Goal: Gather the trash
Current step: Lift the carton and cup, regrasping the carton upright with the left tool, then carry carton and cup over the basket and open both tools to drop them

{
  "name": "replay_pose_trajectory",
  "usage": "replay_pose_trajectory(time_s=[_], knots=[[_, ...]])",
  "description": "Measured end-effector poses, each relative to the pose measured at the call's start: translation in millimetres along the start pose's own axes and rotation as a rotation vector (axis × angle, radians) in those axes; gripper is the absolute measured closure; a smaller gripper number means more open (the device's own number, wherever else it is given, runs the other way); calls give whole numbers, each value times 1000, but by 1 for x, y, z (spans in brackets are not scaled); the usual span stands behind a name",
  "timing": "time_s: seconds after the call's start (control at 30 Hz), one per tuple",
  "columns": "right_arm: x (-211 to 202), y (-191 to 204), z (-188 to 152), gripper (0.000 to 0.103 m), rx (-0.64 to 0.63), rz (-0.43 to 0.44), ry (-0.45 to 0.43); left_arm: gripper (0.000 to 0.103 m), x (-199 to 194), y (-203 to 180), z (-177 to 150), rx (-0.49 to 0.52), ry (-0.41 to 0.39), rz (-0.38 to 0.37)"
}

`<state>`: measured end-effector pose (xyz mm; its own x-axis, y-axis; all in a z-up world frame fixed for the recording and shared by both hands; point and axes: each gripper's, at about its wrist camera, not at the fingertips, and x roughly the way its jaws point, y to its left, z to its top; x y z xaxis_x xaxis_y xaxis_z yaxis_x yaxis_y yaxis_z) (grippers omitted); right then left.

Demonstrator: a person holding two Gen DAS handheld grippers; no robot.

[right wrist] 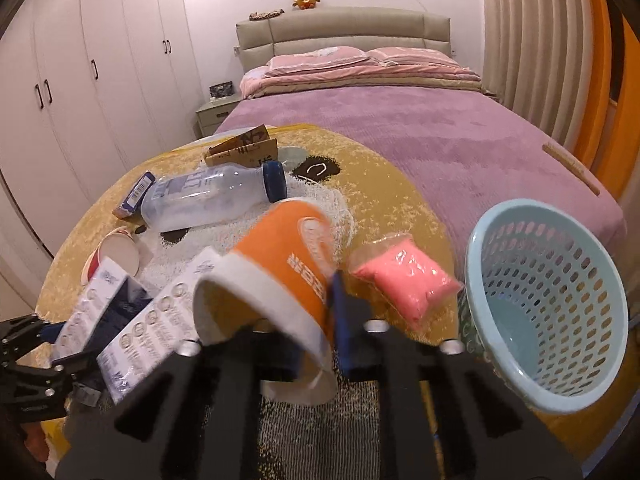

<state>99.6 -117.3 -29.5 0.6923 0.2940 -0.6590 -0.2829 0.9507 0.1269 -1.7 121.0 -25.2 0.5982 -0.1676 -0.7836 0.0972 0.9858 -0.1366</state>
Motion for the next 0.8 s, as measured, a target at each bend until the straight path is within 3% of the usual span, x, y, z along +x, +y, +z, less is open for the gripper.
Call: replay_pose_trajectory(time_s=[0.2, 0.43, 0.63, 0.8], knots=[[-25, 5, 16, 101, 1, 25, -94, 46, -42, -3, 5, 26, -119, -22], [-70, -16, 39, 101, 45, 12, -217, 46, -64, -30, 40, 83, -209, -40], [-105, -76, 45, 101, 149, -113, -299, 46, -53, -89, 87, 153, -251, -124], [-103, -132, 34, 101, 265, -246, -275, 46, -17, -148, 118, 186, -214, -218]])
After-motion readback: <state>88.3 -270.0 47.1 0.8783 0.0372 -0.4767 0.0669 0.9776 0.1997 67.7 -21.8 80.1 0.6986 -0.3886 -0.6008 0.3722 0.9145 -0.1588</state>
